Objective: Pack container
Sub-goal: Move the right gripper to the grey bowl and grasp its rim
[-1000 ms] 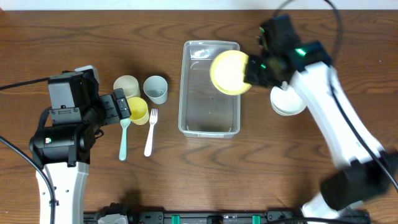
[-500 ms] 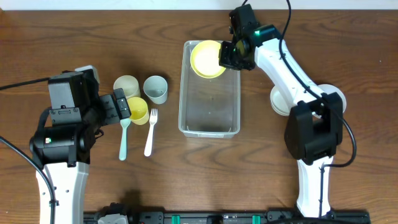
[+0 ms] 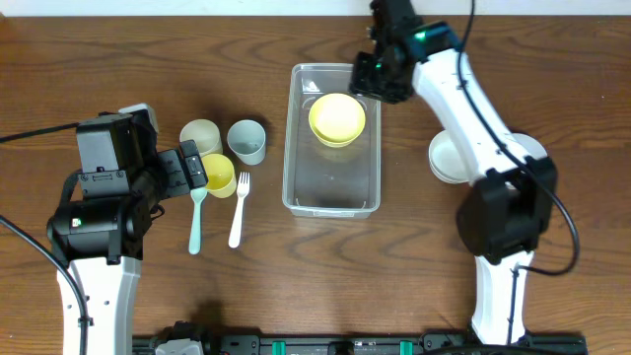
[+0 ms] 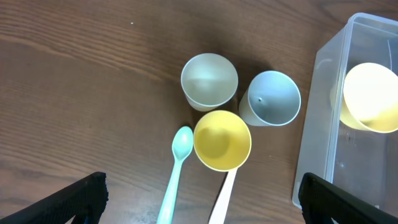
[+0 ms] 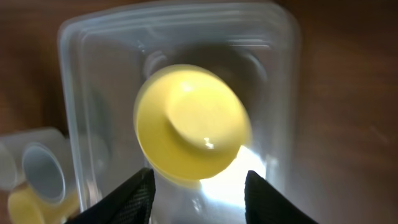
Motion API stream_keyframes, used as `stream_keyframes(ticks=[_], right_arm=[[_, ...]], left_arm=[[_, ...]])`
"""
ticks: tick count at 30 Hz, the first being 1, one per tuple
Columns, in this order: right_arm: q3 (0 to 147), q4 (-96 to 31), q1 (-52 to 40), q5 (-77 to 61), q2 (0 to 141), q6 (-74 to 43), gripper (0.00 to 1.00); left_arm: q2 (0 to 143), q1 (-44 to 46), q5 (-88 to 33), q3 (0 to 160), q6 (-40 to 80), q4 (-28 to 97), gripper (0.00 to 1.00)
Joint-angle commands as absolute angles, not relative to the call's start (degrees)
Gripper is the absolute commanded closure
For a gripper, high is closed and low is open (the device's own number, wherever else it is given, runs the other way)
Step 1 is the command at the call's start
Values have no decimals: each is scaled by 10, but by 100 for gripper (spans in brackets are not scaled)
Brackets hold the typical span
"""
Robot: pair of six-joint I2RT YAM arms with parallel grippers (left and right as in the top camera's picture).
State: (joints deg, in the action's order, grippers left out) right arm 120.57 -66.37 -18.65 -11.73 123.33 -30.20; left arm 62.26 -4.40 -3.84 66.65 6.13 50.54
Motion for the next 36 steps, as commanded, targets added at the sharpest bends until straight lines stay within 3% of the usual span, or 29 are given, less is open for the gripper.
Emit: stream_keyframes(ticks=[1,6,12,20,25,36], right_arm=[[1230,-731,-133,-65,1152,-291,50],[1230,-867,-29,23,1116,-292,41],[1187,-919,95,88,1118,-309,27],[1027,-840,203,40,1118,-296,28],[917,-749,215,55,1118,-298,24],[789,-584,220,6,1118,-261,30]], left_arm=[[622,-46,-29,678,56,505,2],[622,-46,-29,678,56,505,2],[622,-46,-29,678,56,505,2],[622,-46,-29,678,56,505,2],[622,-46,-29,678,56,505,2],[622,-46,-29,678,56,505,2]])
